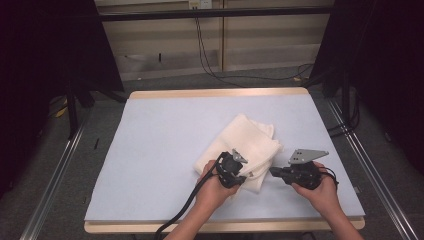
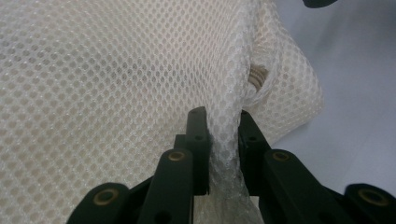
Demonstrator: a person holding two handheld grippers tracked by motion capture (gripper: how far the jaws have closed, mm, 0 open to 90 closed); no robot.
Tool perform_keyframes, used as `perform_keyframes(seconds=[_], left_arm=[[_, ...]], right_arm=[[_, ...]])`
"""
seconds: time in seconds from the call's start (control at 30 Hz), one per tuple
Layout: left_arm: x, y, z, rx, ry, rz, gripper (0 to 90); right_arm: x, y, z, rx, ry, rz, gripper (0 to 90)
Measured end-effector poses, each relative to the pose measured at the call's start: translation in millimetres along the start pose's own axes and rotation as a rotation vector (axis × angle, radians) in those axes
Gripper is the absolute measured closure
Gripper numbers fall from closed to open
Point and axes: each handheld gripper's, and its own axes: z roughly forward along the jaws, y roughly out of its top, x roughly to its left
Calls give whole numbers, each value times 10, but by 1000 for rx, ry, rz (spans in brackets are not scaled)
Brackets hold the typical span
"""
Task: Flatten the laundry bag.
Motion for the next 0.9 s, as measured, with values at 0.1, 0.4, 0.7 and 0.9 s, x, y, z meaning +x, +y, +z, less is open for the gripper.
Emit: perform_keyframes(seconds=[0.1, 0.4, 0.7, 0.9], left_arm=[[6, 11, -40, -16, -12, -43, 818], [194, 48, -273, -83, -111, -173, 824], [377, 48, -502, -133, -140, -229, 823], [581, 3, -762, -181, -121, -274, 819]], right_arm=[[-3, 19, -3, -12, 19, 6, 900], [75, 106, 102, -26, 21, 3, 900], [198, 94, 349, 74, 26, -66, 900], [190, 103, 367, 82, 27, -67, 900]])
